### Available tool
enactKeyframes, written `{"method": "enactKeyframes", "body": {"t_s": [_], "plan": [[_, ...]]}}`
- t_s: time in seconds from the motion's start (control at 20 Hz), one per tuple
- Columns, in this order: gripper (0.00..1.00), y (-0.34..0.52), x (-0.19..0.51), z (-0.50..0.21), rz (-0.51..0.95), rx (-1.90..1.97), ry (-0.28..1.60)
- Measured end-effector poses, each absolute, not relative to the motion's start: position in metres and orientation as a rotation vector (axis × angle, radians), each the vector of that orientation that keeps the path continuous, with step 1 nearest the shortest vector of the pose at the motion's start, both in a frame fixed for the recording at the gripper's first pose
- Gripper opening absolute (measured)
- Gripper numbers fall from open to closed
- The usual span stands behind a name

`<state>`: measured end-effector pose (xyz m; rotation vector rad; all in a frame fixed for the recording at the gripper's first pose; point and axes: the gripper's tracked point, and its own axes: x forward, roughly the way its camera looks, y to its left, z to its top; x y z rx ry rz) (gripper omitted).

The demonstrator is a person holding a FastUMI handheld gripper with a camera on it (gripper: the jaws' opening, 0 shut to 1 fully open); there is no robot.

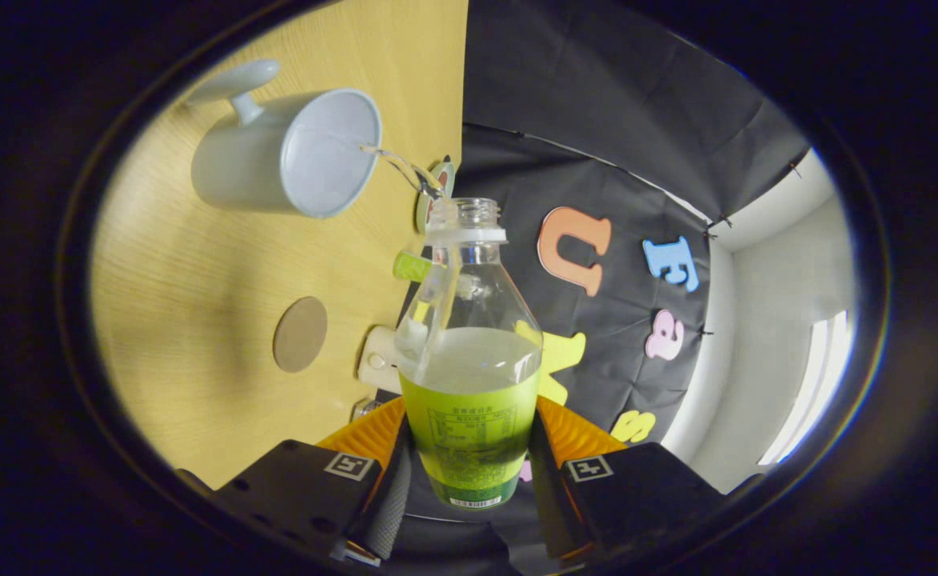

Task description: Take the bottle from table, then pour the juice into the cup, finally place the bottle on the coaster

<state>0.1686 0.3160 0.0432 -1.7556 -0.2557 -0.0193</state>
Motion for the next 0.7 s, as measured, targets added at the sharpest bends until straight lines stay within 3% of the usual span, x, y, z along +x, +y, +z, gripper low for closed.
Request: {"method": "enactKeyframes", "body": {"t_s": [0.7], "plan": [[0.73, 0.3192, 0.1677, 0.0478, -0.013, -1.817, -0.261]]}}
